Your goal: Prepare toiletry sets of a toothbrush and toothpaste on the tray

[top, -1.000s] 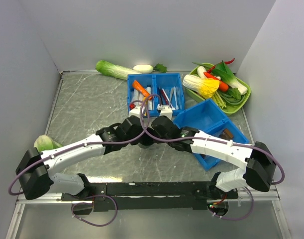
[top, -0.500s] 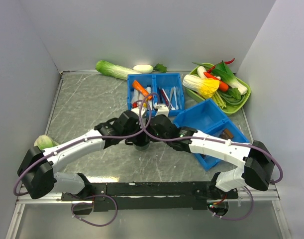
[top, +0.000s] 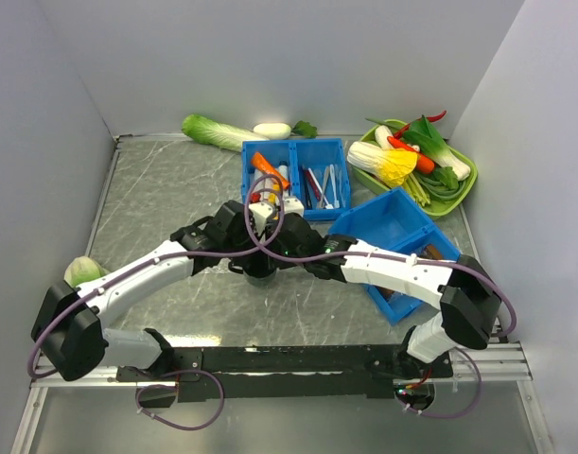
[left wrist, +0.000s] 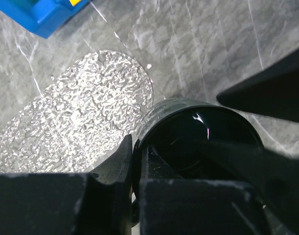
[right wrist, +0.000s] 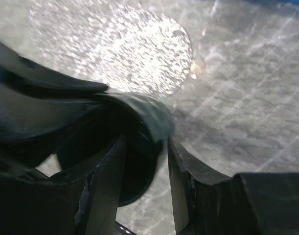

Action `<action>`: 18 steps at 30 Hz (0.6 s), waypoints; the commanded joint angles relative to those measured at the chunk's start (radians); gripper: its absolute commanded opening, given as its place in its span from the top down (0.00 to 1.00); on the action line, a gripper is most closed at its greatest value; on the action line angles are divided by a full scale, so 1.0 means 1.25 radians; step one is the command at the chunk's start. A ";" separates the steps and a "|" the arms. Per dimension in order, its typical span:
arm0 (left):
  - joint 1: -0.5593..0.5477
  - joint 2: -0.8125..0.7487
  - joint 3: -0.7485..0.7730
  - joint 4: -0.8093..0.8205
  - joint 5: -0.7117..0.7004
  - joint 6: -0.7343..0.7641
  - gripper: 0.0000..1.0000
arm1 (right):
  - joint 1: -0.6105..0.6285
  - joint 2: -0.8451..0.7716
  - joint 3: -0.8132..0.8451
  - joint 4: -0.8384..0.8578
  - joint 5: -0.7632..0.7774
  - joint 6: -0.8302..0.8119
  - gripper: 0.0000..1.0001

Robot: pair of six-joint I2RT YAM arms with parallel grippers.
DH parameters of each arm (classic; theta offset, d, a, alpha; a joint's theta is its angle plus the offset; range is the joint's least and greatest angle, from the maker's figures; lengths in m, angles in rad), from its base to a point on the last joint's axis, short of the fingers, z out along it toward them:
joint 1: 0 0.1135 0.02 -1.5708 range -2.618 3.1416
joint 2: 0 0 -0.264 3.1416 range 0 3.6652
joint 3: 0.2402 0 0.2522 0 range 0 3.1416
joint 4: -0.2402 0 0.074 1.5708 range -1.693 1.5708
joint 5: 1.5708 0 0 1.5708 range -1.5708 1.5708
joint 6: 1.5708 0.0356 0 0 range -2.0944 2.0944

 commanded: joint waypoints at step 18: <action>0.014 -0.166 0.024 0.095 -0.147 -0.298 0.22 | 0.005 -0.008 0.011 0.008 0.045 0.019 1.00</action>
